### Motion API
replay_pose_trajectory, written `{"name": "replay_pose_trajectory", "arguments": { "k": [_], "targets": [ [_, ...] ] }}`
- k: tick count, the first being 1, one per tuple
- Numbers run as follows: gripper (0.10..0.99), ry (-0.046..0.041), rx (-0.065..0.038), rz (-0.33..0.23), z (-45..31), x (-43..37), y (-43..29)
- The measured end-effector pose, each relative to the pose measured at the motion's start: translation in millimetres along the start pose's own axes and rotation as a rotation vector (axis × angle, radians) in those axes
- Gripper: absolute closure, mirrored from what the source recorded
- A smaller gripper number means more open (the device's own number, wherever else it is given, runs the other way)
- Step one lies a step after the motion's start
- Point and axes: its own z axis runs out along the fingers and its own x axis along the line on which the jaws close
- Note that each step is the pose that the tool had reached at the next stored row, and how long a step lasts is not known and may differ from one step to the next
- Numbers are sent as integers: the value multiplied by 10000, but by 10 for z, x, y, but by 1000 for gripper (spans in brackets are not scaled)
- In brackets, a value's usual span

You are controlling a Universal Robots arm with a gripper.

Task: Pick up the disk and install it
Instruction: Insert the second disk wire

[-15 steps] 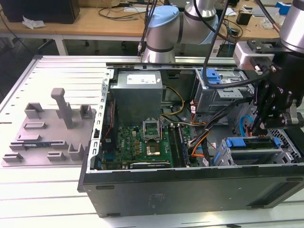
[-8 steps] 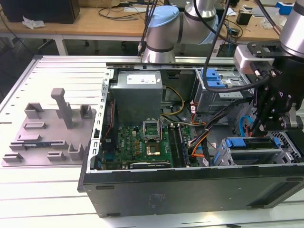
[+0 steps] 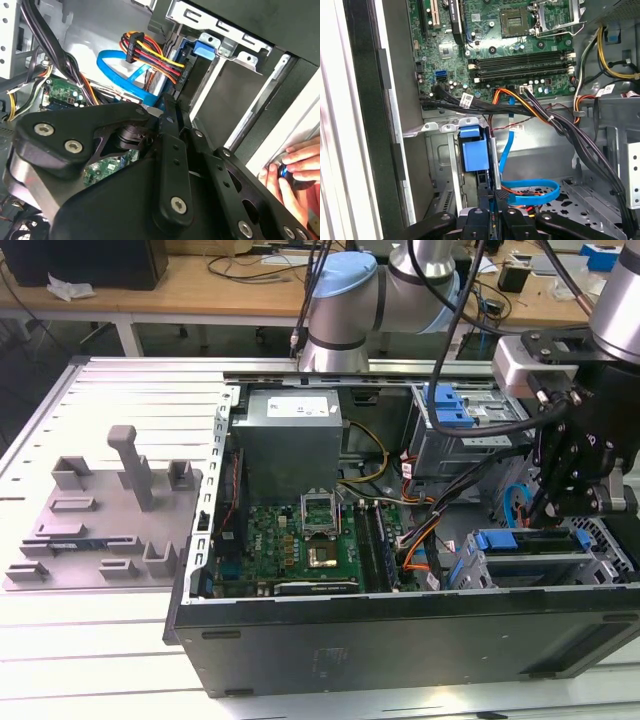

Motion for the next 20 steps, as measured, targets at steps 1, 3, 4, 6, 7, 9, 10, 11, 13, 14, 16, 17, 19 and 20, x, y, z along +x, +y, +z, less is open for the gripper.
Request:
{"name": "replay_pose_trajectory", "arguments": {
  "k": [1,3,4,6,7,9,10,11,13,14,16,17,19,20],
  "targets": [
    [925,-40,-5,-2,1,5,0],
    [925,-93,-12,-17,3,18,-2],
    [925,-101,-12,-29,4,22,-2],
    [925,-116,-14,-55,6,27,-3],
    [925,-129,-16,-86,9,31,-3],
    [925,-147,-17,-152,14,34,-3],
    [925,-161,-19,-216,15,36,-3],
    [925,-183,-22,-273,17,40,-4],
    [925,-231,-28,-378,19,46,-4],
    [925,-250,-30,-414,20,49,-4],
    [925,-295,-35,-480,22,56,-5],
    [925,-319,-38,-508,23,61,-6],
    [925,-353,-42,-539,24,71,-7],
    [925,-354,-42,-538,25,71,-7]
  ]
}}
